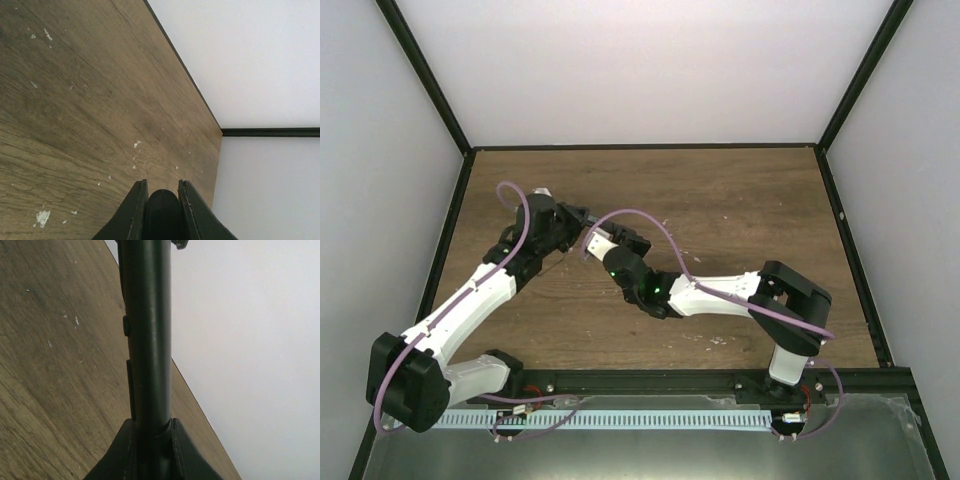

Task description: Load the batteries into the remote control

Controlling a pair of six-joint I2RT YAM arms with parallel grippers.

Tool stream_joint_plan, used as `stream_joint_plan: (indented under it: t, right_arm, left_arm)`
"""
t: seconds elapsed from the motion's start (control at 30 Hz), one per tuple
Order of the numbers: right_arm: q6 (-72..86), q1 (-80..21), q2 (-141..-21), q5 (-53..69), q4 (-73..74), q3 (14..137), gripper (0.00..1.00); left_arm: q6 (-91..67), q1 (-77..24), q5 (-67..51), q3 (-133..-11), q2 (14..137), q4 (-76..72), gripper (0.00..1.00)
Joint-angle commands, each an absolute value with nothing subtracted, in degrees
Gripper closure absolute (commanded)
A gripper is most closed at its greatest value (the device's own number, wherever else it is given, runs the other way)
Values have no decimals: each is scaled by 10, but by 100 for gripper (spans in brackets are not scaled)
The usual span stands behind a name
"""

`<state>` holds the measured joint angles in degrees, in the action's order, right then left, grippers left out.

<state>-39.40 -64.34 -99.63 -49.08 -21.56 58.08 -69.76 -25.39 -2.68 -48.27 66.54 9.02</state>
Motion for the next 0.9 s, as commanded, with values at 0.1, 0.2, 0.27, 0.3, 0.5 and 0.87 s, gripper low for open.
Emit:
stream_joint_plan:
  t: [0.1, 0.2, 0.27, 0.3, 0.5, 0.87]
  right_arm:
    - [-372, -647, -983, -500, -252, 572, 97]
    - [-364, -646, -975, -498, -264, 561, 85]
    - [-348, -643, -959, -479, -268, 549, 76]
    - [-334, -641, -947, -467, -266, 542, 70]
    - [-255, -610, -860, -325, -204, 507, 32]
    - [-182, -530, -761, -82, -103, 467, 4]
  left_arm:
    - [-664, -254, -23, -457, 657, 47, 100]
    - [-647, -254, -24, -440, 649, 22, 100]
    - [-630, -254, -24, -430, 641, 6, 100]
    - [-619, -254, -27, -423, 637, -5, 100]
    - [-547, -248, -57, -403, 619, -37, 100]
    - [-425, -211, -193, -392, 626, -100, 100]
